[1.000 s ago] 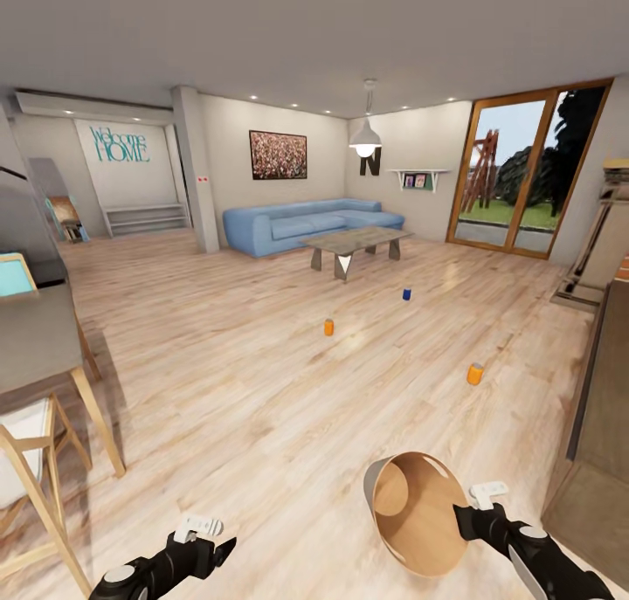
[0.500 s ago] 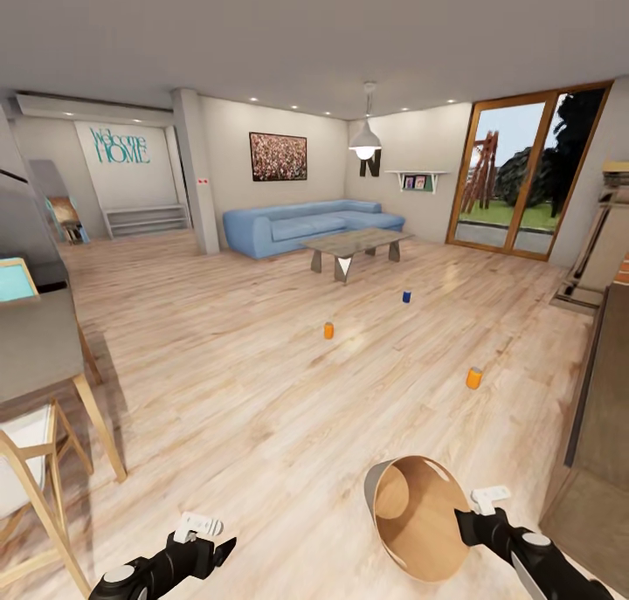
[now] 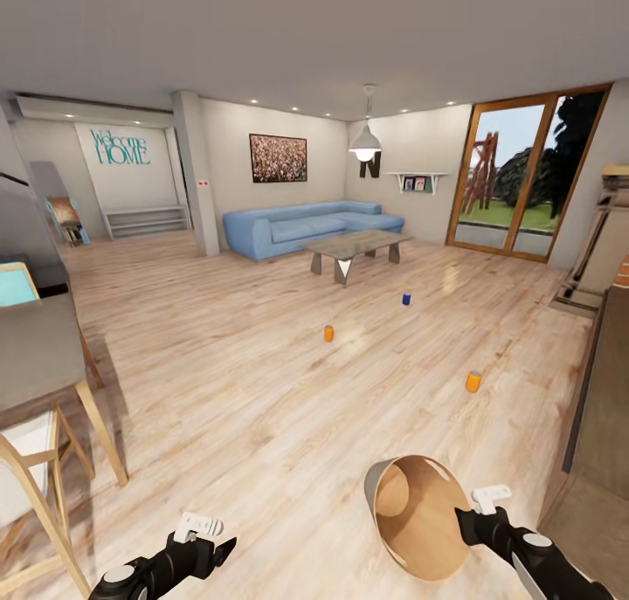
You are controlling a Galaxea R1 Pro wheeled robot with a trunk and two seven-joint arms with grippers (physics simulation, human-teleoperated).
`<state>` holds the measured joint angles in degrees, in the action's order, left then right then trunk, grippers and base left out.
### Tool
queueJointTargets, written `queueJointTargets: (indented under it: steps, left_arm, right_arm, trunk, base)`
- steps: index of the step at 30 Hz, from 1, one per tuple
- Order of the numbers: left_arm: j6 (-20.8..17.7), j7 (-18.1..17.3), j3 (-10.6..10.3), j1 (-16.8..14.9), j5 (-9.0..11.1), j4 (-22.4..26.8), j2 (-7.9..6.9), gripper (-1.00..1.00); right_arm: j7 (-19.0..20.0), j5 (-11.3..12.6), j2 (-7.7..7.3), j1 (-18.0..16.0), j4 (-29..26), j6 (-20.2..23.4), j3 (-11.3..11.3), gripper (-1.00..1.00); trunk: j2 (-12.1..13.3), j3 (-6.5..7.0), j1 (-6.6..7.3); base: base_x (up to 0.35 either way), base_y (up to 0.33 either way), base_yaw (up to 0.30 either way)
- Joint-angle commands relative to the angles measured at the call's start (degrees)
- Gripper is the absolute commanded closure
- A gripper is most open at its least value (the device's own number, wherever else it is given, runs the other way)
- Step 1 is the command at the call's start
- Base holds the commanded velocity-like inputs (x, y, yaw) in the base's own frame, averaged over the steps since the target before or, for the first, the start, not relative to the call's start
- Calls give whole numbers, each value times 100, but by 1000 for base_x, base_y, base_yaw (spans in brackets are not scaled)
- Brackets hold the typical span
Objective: Put the three can of soda from the living room inside the tash can in the kitchen.
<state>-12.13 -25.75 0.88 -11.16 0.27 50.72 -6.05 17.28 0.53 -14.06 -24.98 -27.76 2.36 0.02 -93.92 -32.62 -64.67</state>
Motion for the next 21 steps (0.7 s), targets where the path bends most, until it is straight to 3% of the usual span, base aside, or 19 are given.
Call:
queueJointTargets:
  steps: [1,7,21]
  left_arm:
    - [0,0,0,0,-1,0,0,-100]
    - [0,0,0,0,0,0,0,-100]
    - [-3,0,0,-1,0,0,1,-100]
  right_arm:
    - [30,31,0,20,-35,3,-11,100]
    - [30,34,8,263,-371,8,-11,100]
    - [30,35,9,317,-454,2,-11,100]
  trunk:
    - [41,19,23]
    - [282,127,155]
    - [843,378,462]
  base:
    - [0,0,0]
    - [0,0,0]
    - [0,0,0]
